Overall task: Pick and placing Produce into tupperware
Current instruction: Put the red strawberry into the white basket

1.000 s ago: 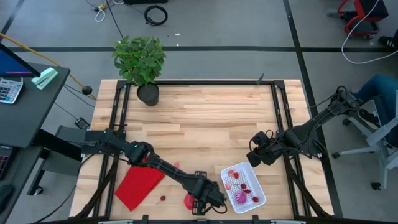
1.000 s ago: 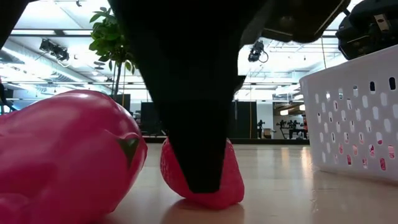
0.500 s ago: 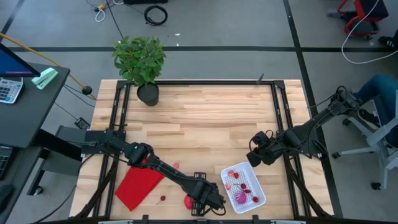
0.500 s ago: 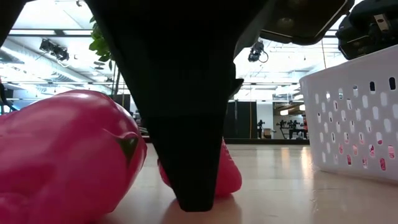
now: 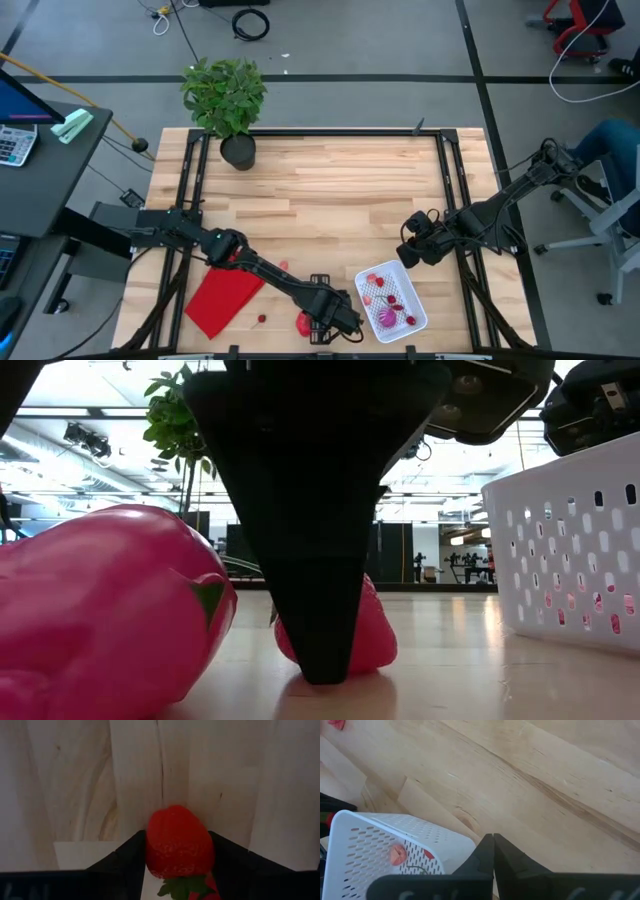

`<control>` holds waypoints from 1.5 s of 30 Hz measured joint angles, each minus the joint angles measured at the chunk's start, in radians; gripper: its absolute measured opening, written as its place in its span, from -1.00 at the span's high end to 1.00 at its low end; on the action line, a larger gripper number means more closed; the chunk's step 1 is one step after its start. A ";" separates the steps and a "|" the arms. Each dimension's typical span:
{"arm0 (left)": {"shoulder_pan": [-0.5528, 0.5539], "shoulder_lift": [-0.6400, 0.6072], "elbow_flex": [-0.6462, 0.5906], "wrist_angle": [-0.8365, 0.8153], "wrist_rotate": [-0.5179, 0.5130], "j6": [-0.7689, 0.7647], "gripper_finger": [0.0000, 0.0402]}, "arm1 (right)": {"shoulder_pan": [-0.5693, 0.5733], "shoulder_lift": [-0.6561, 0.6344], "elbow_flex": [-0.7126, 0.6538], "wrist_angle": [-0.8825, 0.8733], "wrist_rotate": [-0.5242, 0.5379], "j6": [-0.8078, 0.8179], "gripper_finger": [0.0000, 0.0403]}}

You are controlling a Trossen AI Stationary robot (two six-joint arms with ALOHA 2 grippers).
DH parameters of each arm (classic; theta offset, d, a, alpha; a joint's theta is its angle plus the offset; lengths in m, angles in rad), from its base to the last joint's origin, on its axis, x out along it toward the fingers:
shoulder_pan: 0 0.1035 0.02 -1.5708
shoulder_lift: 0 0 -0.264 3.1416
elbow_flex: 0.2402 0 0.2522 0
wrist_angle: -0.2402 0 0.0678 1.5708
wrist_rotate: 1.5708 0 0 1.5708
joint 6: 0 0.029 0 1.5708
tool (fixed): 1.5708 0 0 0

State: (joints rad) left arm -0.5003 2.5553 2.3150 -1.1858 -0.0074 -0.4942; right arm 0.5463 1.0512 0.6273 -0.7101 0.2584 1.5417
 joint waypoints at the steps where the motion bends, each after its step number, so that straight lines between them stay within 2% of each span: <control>1: 0.000 0.000 0.000 0.000 0.000 0.000 0.07 | 0.000 0.000 0.000 0.000 0.000 0.000 0.98; 6: 0.007 0.000 0.023 0.007 0.001 0.006 -0.04 | 0.000 0.000 0.000 0.000 0.032 0.000 0.98; 12: 0.039 -0.010 0.039 0.050 0.000 0.006 0.08 | -0.001 0.000 0.000 0.000 0.067 0.000 0.98; 18: 0.066 -0.012 0.041 0.063 0.009 -0.019 0.04 | -0.001 0.000 0.000 -0.003 0.067 0.000 0.98; 21: 0.068 -0.028 0.040 0.067 0.017 -0.019 0.00 | -0.001 0.000 0.000 -0.045 0.077 0.000 0.98; 26: 0.074 -0.077 0.040 0.096 0.020 -0.027 0.08 | -0.001 0.000 0.000 -0.161 0.080 0.028 0.98; 30: 0.089 -0.123 0.041 0.189 0.013 -0.052 0.08 | -0.001 0.000 0.000 -0.185 0.079 0.033 0.98; 38: 0.108 -0.168 0.042 0.513 -0.008 -0.028 0.05 | -0.001 0.000 0.000 -0.183 0.077 0.037 0.98; 45: 0.137 -0.164 0.013 0.554 -0.105 0.062 0.04 | -0.001 0.000 0.000 -0.183 0.077 0.037 0.98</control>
State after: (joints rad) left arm -0.3635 2.3910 2.3280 -0.6316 -0.1121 -0.4319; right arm 0.5453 1.0508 0.6270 -0.8936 0.3359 1.5784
